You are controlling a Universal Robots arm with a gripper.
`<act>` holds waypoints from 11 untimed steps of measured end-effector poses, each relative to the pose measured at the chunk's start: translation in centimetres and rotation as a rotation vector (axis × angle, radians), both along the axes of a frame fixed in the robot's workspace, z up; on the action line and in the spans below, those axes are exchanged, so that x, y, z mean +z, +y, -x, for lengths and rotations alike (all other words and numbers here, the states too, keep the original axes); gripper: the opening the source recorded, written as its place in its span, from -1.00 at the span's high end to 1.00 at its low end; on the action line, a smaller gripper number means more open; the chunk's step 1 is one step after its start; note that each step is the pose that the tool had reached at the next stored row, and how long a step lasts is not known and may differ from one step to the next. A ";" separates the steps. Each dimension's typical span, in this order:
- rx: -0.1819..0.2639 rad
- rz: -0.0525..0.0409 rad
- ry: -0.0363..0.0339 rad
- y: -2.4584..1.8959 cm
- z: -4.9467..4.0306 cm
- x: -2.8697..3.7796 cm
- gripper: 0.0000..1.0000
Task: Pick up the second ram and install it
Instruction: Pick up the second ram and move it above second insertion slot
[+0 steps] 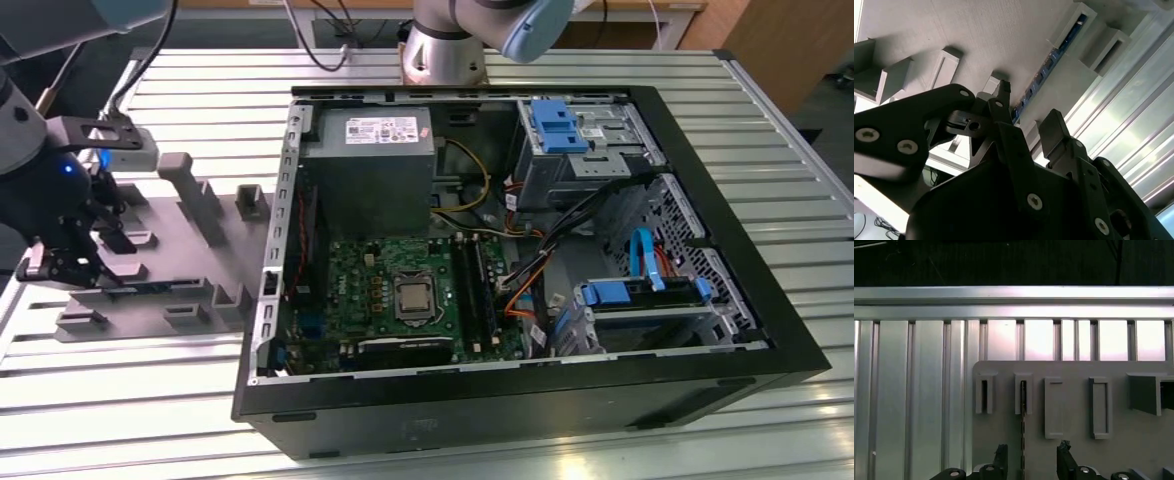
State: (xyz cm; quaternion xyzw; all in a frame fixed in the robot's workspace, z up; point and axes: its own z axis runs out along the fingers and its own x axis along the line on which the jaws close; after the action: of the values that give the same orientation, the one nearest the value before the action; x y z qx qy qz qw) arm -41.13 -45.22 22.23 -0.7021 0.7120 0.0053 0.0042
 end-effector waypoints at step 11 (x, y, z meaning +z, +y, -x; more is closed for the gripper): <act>0.000 0.0002 0.0001 -0.31 0.04 -1.44 0.15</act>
State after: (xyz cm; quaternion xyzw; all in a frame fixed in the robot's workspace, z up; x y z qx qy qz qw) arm -41.17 -45.53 20.79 -0.7021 0.7121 0.0052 0.0041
